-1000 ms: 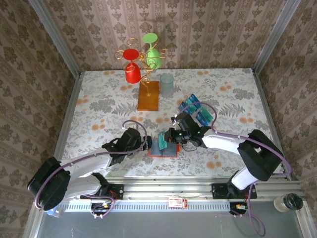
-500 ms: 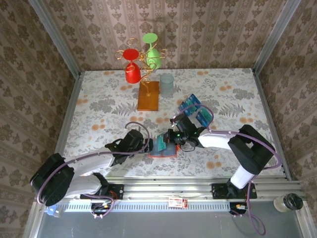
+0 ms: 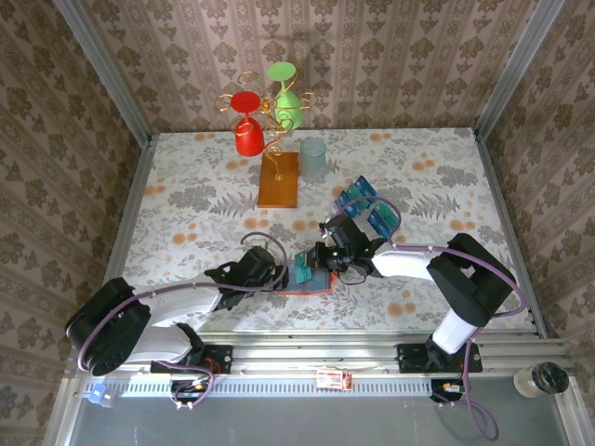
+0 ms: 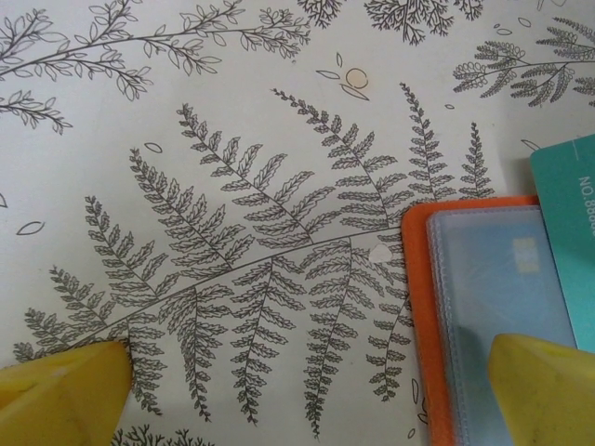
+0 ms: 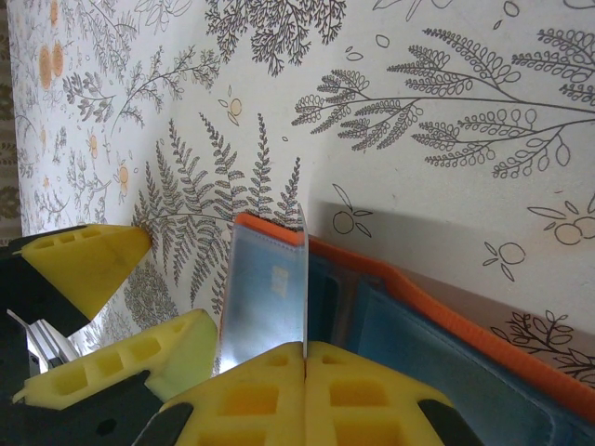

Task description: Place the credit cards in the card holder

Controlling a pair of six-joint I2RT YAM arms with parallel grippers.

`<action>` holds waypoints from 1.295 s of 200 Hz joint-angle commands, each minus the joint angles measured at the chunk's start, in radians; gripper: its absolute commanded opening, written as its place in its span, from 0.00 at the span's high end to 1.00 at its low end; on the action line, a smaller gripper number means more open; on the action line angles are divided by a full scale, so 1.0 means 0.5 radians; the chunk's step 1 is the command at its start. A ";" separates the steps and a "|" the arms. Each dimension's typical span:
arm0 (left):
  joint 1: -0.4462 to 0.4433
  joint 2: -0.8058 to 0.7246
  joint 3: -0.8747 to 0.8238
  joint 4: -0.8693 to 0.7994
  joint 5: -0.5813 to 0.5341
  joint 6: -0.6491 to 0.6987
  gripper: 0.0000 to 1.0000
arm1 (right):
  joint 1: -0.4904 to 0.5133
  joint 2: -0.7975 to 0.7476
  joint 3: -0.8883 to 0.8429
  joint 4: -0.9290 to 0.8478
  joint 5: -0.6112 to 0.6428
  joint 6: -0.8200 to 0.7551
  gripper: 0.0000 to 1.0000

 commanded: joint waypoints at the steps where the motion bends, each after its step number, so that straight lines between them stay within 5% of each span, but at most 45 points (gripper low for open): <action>1: -0.022 0.054 0.028 -0.024 -0.005 0.028 0.00 | 0.009 0.037 -0.033 0.011 -0.021 0.027 1.00; 175: -0.139 0.177 0.168 -0.302 -0.148 0.048 0.00 | -0.003 -0.078 0.051 -0.068 -0.082 0.009 1.00; 259: -0.174 0.199 0.183 -0.369 -0.204 -0.021 0.00 | -0.031 -0.336 -0.186 0.090 0.142 0.094 1.00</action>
